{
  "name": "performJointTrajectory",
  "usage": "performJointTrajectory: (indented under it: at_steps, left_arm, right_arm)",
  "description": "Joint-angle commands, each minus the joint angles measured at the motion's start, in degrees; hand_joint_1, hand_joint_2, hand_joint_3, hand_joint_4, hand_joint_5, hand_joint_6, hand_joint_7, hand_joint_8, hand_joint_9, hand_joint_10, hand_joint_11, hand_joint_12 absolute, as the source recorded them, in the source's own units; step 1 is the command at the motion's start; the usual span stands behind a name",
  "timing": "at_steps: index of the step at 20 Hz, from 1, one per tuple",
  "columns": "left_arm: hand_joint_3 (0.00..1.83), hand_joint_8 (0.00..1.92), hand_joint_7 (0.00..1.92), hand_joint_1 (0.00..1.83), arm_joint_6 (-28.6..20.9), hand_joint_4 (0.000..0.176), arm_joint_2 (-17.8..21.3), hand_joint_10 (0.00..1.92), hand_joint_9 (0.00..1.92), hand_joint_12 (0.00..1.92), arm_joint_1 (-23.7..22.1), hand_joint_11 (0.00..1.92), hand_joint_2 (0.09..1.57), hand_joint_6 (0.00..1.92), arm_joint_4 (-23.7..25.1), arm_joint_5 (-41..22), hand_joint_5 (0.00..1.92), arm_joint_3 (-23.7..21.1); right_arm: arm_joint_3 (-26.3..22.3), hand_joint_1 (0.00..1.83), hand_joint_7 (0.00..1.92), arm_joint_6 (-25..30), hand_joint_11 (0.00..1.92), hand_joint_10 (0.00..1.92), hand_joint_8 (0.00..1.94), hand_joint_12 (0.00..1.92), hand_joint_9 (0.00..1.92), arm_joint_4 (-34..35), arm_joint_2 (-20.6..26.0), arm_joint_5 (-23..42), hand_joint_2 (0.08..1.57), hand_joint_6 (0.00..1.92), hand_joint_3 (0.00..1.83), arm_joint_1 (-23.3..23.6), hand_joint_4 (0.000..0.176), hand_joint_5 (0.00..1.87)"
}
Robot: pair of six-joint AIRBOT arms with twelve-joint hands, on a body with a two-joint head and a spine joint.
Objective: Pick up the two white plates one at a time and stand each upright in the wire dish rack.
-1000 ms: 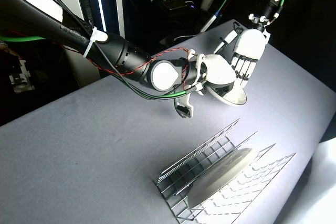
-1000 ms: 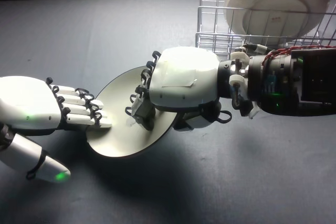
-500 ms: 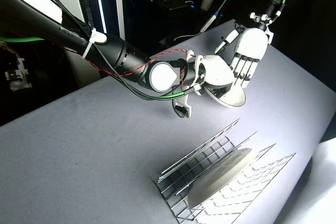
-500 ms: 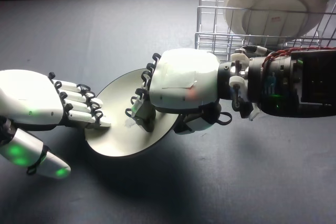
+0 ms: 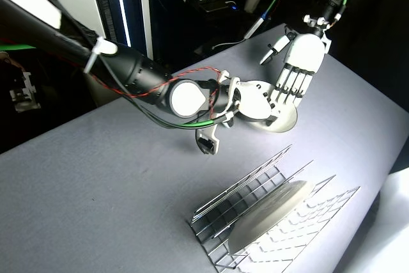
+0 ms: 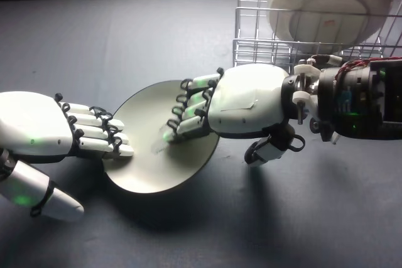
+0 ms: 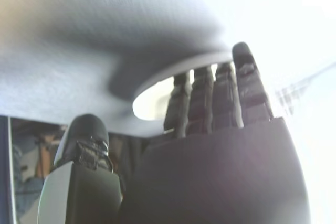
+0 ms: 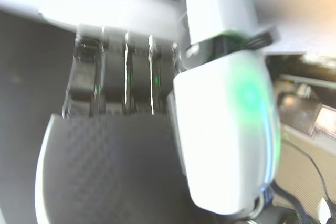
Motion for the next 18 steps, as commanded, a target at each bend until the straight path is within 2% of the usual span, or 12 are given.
performJointTrajectory:
  at_steps: [1, 4, 6, 7, 8, 10, 14, 15, 17, 18]
  left_arm:
    - [0.0, 0.0, 0.11, 0.0, -0.2, 0.0, -0.6, 0.0, 0.07, 0.18, 0.8, 0.0, 1.2, 0.0, 0.9, -0.3, 0.11, 0.2]
    - [0.0, 0.0, 0.11, 0.0, -0.3, 0.0, -0.7, 0.01, 0.08, 0.19, 2.1, 0.0, 1.21, 0.0, 0.7, -0.3, 0.12, 0.0]
    - [0.0, 0.01, 0.14, 0.0, -0.3, 0.0, -0.9, 0.01, 0.1, 0.25, 2.5, 0.0, 1.2, 0.0, 0.6, -0.3, 0.14, -0.1]
    - [0.0, 0.01, 0.13, 0.0, -0.3, 0.0, -1.0, 0.01, 0.09, 0.22, 2.6, 0.0, 1.21, 0.01, 0.6, -0.3, 0.14, -0.1]
    - [0.0, 0.01, 0.13, 0.0, -0.3, 0.0, -1.0, 0.01, 0.09, 0.22, 2.6, 0.0, 1.21, 0.01, 0.6, -0.3, 0.14, -0.1]
    - [0.0, 0.0, 0.12, 0.0, -0.3, 0.0, -1.2, 0.0, 0.08, 0.16, 2.6, 0.0, 1.2, 0.0, 0.6, -0.3, 0.13, -0.1]
    - [0.0, 0.0, 0.13, 0.0, -0.3, 0.0, -1.3, 0.0, 0.09, 0.22, 2.6, 0.0, 1.18, 0.0, 0.6, -0.4, 0.13, 0.2]
    - [0.0, 0.0, 0.13, 0.0, -0.3, 0.0, -1.4, 0.0, 0.1, 0.24, 2.7, 0.0, 1.17, 0.0, 0.6, -0.4, 0.12, 0.2]
    - [0.0, 0.0, 0.12, 0.0, -0.3, 0.0, -1.4, 0.0, 0.09, 0.21, 2.9, 0.0, 1.17, 0.0, 0.6, -0.4, 0.12, 0.3]
    - [0.0, 0.0, 0.07, 0.0, -0.3, 0.0, -1.4, 0.0, 0.03, 0.07, 3.0, 0.0, 1.16, 0.0, 0.6, -0.4, 0.07, 0.4]
  right_arm:
    - [-0.6, 1.29, 0.06, 0.0, 0.0, 0.0, 0.0, 0.67, 0.08, 1.5, 0.4, 4.9, 0.85, 0.0, 0.0, 1.0, 0.0, 0.13]
    - [-1.1, 1.25, 0.0, 0.0, 0.0, 0.0, 0.0, 0.64, 0.03, 1.5, 0.9, 5.2, 0.83, 0.0, 0.0, 1.8, 0.0, 0.03]
    - [-1.1, 1.24, 0.0, 0.0, 0.0, 0.0, 0.0, 0.51, 0.0, 1.5, 1.0, 5.2, 0.83, 0.0, 0.0, 2.5, 0.0, 0.0]
    - [-1.1, 1.26, 0.0, 0.0, 0.0, 0.0, 0.0, 0.41, 0.0, 1.5, 1.0, 5.0, 0.83, 0.0, 0.0, 3.0, 0.0, 0.0]
    - [-1.1, 1.26, 0.0, 0.0, 0.0, 0.0, 0.0, 0.41, 0.0, 1.5, 0.9, 4.9, 0.83, 0.0, 0.0, 3.3, 0.0, 0.0]
    - [-1.1, 1.31, 0.0, 0.0, 0.0, 0.0, 0.0, 0.22, 0.0, 1.5, 0.6, 4.0, 0.84, 0.0, 0.0, 3.8, 0.0, 0.0]
    - [-1.0, 1.3, 0.0, 0.0, 0.0, 0.0, 0.0, 0.2, 0.0, 1.5, -0.8, 2.9, 0.86, 0.0, 0.01, 4.1, 0.0, 0.0]
    - [-1.0, 1.31, 0.0, 0.0, 0.0, 0.0, 0.0, 0.28, 0.0, 1.5, -1.3, 2.7, 0.87, 0.0, 0.0, 4.1, 0.0, 0.0]
    - [-0.9, 1.32, 0.0, 0.0, 0.0, 0.0, 0.0, 0.34, 0.0, 1.5, -2.0, 2.5, 0.87, 0.0, 0.0, 3.9, 0.0, 0.0]
    - [-0.7, 1.33, 0.0, 0.0, 0.0, 0.0, 0.0, 0.37, 0.0, 1.5, -2.5, 2.4, 0.87, 0.0, 0.0, 3.7, 0.0, 0.0]
